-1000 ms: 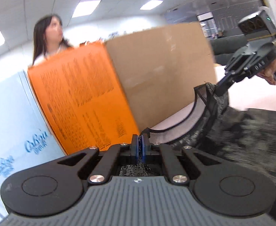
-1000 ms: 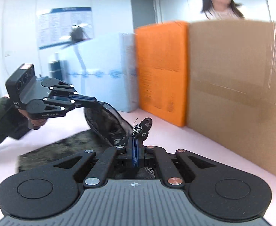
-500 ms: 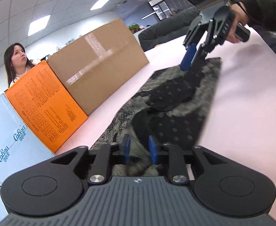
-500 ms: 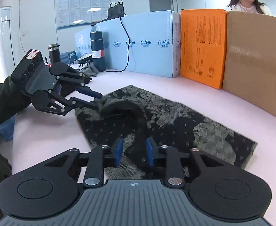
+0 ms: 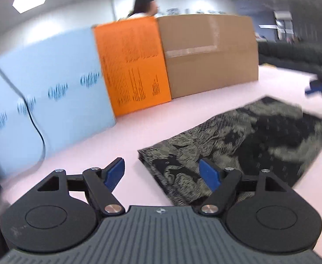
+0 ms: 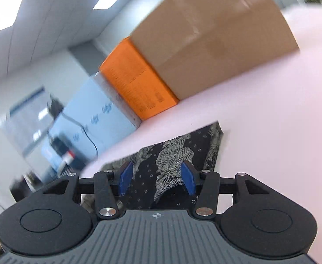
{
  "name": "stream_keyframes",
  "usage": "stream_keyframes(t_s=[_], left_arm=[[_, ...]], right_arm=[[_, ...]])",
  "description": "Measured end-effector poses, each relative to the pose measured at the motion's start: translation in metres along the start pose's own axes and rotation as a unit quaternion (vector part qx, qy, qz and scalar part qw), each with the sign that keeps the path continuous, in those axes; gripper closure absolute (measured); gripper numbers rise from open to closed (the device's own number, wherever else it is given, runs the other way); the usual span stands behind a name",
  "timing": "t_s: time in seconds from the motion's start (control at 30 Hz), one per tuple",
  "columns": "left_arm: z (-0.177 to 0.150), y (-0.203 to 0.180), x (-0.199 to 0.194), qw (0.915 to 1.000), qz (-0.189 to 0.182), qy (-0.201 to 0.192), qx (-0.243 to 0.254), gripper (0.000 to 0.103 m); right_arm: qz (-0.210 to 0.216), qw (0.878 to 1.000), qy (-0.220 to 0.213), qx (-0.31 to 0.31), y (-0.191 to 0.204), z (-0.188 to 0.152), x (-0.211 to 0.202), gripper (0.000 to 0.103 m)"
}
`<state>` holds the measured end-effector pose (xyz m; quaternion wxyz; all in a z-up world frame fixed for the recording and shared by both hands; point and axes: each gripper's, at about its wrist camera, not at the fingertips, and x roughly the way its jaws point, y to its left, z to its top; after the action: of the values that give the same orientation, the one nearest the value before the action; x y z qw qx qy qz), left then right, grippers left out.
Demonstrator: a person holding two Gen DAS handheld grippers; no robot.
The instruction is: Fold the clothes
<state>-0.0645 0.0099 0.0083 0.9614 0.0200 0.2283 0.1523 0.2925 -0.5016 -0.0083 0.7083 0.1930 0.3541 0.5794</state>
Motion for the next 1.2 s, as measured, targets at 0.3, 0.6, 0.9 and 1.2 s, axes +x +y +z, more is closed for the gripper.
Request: stream_keyframes(t_s=[0.3,0.6,0.9,1.2], left_arm=[[-0.021,-0.052,-0.002,0.9730,-0.055,-0.018,0.224,0.030],[-0.028,-0.066,0.023,0.9667,-0.089,0.011,0.240,0.079],[-0.023,-0.056,0.000,0.9700,-0.103,-0.014,0.220,0.100],[-0.045,-0.058,-0.010,0.9611,-0.107,0.013,0.254,0.095]], right_arm=[[-0.004,0.997,0.034,0.072,-0.019,-0.007,0.023,0.057],[-0.037,0.997,0.043,0.060,-0.026,-0.004,0.055,0.072],[0.003,0.999,0.028,0.024,0.000,-0.008,0.019,0.098],[-0.050,0.996,0.065,0.034,-0.012,-0.034,0.005,0.095]])
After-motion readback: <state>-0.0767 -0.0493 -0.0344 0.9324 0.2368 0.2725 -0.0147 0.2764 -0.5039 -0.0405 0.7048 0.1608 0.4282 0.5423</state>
